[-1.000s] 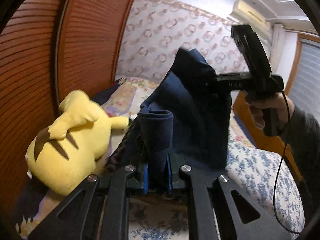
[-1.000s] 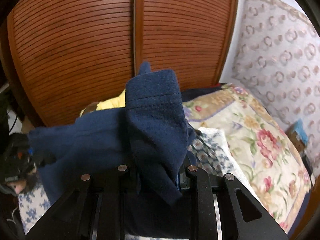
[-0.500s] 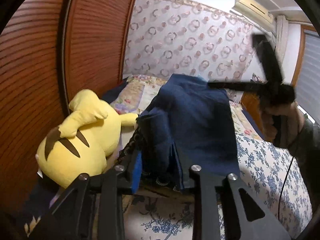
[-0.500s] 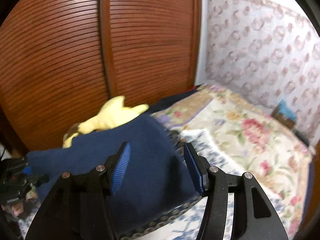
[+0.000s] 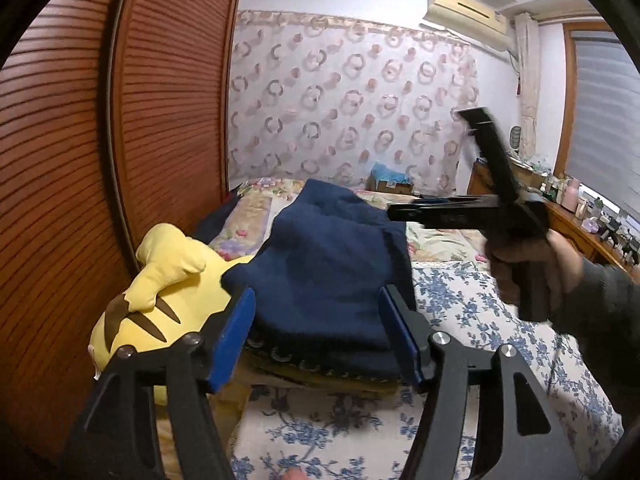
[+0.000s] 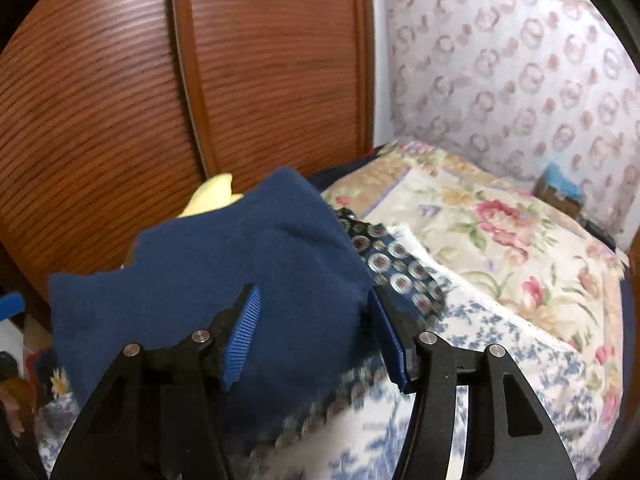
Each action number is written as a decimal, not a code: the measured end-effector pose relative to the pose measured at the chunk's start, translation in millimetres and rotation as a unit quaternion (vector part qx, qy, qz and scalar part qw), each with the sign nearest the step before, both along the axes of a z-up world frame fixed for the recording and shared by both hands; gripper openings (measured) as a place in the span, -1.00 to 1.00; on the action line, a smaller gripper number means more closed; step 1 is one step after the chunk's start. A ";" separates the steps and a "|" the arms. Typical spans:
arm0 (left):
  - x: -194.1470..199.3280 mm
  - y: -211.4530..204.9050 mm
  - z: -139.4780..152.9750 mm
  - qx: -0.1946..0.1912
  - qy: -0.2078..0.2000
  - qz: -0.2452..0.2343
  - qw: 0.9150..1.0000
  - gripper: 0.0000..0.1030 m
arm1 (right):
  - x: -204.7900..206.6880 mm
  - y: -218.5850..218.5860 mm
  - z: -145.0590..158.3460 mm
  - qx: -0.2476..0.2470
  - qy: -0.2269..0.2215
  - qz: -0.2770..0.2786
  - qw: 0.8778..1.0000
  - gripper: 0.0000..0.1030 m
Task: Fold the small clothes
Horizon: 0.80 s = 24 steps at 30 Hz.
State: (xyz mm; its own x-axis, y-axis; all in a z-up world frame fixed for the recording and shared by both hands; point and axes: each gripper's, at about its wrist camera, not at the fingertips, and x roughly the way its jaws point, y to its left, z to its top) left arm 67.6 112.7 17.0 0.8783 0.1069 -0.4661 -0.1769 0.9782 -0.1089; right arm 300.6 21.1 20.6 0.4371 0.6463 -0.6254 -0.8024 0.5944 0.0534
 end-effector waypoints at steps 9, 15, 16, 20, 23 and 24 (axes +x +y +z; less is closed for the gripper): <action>-1.5 -53.7 4.2 0.019 0.000 -0.035 0.999 0.24 | -78.5 -103.2 18.5 0.020 -0.026 -0.064 0.997 0.38; -0.2 -90.2 4.2 0.023 0.005 -0.064 0.998 0.24 | -121.1 -165.8 18.7 0.035 -0.038 -0.124 0.991 0.48; -0.6 -96.0 5.5 0.025 0.005 -0.069 0.997 0.24 | -125.7 -176.1 18.0 0.037 -0.040 -0.140 0.989 0.49; -1.1 -115.0 12.4 0.027 0.000 -0.083 0.996 0.24 | -147.8 -216.4 21.6 0.052 -0.057 -0.203 0.976 0.49; -1.1 -131.0 19.7 0.032 -0.001 -0.092 0.995 0.24 | -160.8 -238.6 26.2 0.059 -0.065 -0.228 0.970 0.49; -1.0 -135.1 22.8 0.036 -0.002 -0.094 0.995 0.24 | -165.8 -246.5 29.2 0.063 -0.070 -0.238 0.967 0.49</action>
